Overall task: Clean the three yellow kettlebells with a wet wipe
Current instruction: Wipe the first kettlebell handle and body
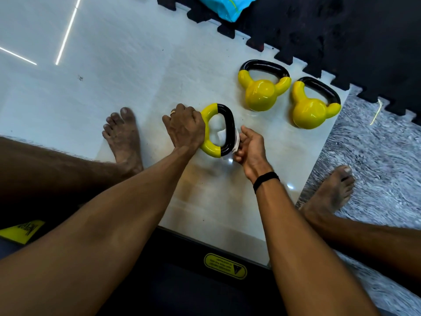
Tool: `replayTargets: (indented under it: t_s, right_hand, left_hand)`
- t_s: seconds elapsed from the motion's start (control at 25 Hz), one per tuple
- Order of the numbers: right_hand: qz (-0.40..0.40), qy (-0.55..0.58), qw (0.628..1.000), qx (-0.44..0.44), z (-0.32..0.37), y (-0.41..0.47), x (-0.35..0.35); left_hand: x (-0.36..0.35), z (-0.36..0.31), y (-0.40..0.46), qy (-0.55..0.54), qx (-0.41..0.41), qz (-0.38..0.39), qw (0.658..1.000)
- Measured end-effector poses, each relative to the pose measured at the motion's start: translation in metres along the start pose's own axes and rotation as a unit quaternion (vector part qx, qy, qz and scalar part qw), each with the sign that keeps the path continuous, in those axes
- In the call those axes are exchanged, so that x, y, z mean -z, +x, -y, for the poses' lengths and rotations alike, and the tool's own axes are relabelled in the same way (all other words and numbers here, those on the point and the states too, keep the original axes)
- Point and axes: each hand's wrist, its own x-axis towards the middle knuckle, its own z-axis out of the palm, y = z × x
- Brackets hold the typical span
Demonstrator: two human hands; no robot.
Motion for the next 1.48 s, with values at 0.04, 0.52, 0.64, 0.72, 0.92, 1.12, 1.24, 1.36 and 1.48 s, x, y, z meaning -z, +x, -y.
replayTargets:
  t_s: [0.04,0.52,0.64,0.72,0.92,1.12,1.24,1.36,1.48]
  right_hand:
    - [0.022,-0.003,1.0,-0.003,0.005,-0.004,-0.001]
    - [-0.183,-0.449,0.848,0.212,0.021,-0.077,-0.028]
    - [-0.173,-0.539,0.794,0.22,-0.028,-0.083,-0.031]
    - [-0.174,-0.567,0.767,0.244,-0.061,-0.081,-0.028]
    - [-0.201,-0.6,0.725,0.273,-0.115,-0.059,-0.011]
    - [-0.208,-0.614,0.725,0.232,-0.128,-0.071,-0.01]
    - [-0.112,-0.58,0.788,0.173,-0.125,-0.074,-0.047]
    - [-0.041,-0.543,0.829,0.132,-0.103,-0.071,-0.075]
    - [-0.061,-0.612,0.782,0.103,-0.114,-0.084,-0.057]
  left_hand:
    - [0.001,0.002,0.002,-0.003,0.002,0.007,1.0]
    - [0.027,-0.043,-0.001,-0.444,0.172,0.14,0.868]
    - [0.043,-0.029,0.003,-0.384,0.208,0.288,0.853]
    - [0.046,-0.02,-0.007,-0.289,0.144,0.306,0.896]
    - [0.03,-0.012,-0.031,-0.068,-0.025,0.267,0.961]
    - [0.028,-0.011,-0.008,-0.022,-0.147,0.318,0.936]
    - [0.022,-0.009,-0.004,-0.005,-0.178,0.339,0.924]
    - [0.028,-0.022,0.002,0.034,-0.164,0.362,0.917]
    - [0.043,-0.045,-0.007,0.092,-0.132,0.406,0.899]
